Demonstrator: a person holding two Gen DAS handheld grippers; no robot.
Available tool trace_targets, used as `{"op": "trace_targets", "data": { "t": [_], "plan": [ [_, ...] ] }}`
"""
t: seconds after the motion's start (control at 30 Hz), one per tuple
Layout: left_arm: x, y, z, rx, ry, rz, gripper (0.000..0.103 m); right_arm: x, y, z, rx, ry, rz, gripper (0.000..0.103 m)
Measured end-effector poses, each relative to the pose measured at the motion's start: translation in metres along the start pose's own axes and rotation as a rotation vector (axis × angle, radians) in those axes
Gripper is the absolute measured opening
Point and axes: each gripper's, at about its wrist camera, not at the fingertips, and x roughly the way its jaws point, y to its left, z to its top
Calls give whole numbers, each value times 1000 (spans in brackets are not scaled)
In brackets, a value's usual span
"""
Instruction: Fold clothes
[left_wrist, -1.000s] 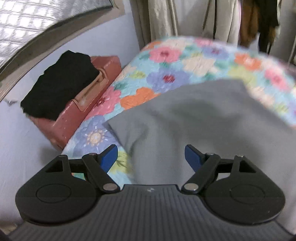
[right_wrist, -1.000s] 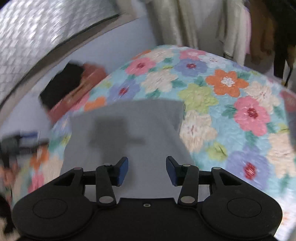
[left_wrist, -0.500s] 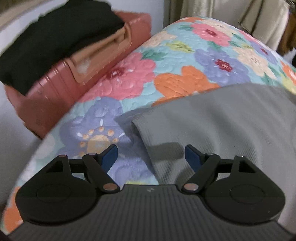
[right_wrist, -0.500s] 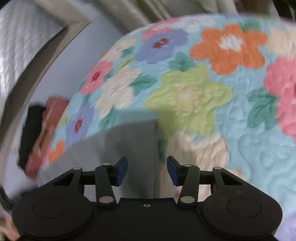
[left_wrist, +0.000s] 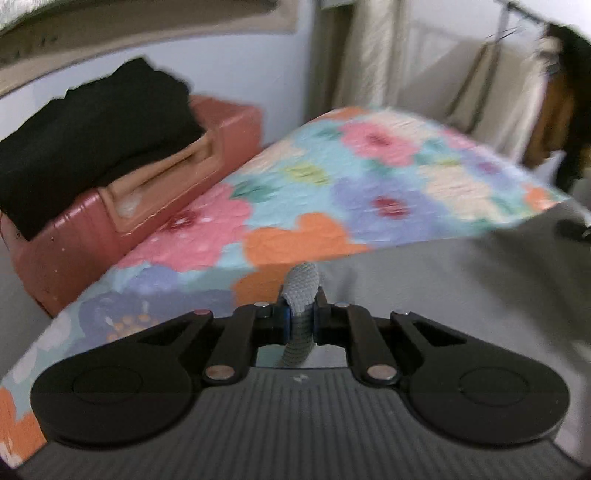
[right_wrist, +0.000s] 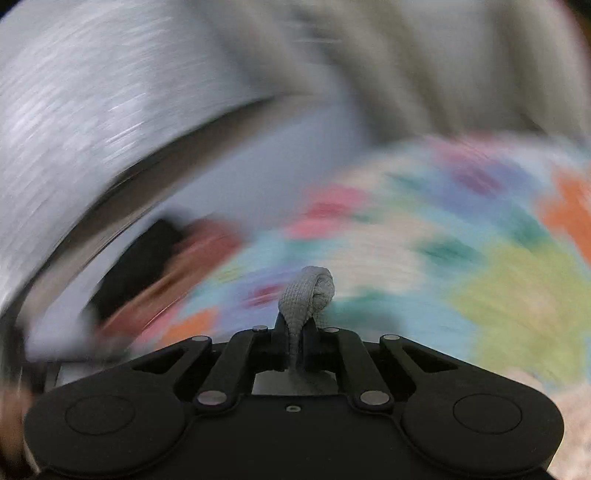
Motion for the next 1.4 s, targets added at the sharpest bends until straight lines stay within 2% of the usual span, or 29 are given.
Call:
{"op": "trace_targets", "data": {
  "t": [0.07,0.13,0.23,0.3,0.33,0.43,0.47,0.5,0.57,0.63,0.7,0.77,0.87,0.93,1.0,1.13,1.2,1.27,1.33,1.4],
  "plan": [
    [-20,-10,-14,18,9,-47,10,-10,48,-12,-190,82,133,9],
    [-26,-16,-33,28,75,-71,10,-15,80,-36,-314,231,243,9],
    [-24,-21,-62,44,194,-96,10,-14,97,-74,-433,437,245,9],
    [-23,-23,-75,66,228,-75,12,-13,92,-87,-449,517,213,14],
    [-23,-23,-79,80,231,-61,13,-15,87,-86,-424,528,208,15],
    [-36,-17,-78,45,210,-46,16,-25,73,-78,-306,525,217,23],
    [-42,-14,-76,24,196,-44,17,-30,71,-75,-278,511,223,29],
    [-48,-10,-76,8,176,-41,21,-35,70,-72,-258,488,232,37],
    [-56,-3,-75,-14,145,-20,31,-40,71,-69,-239,472,231,48],
    [-59,4,-72,-37,126,5,48,-37,75,-74,-257,483,215,52],
    [-55,13,-67,-62,121,33,50,-28,81,-84,-270,509,187,58],
    [-47,20,-65,-78,138,18,55,-17,81,-93,-244,523,173,58],
    [-29,23,-66,-83,194,-20,58,-2,72,-106,-34,516,229,59],
    [-19,16,-70,-60,240,-36,58,10,72,-109,27,517,222,52],
    [-14,7,-75,-35,270,-50,60,14,76,-103,20,506,189,17],
    [-23,-11,-78,19,252,-53,74,7,85,-92,-82,493,140,11],
    [-27,-16,-78,30,255,-46,75,0,88,-88,-123,466,133,11],
    [-37,-17,-77,26,228,-13,73,-10,91,-85,-150,423,108,8],
    [-53,-15,-73,24,161,30,61,-18,95,-81,-209,384,44,7],
    [-66,-14,-64,34,117,42,60,-31,94,-72,-265,343,-17,7]
  ]
}}
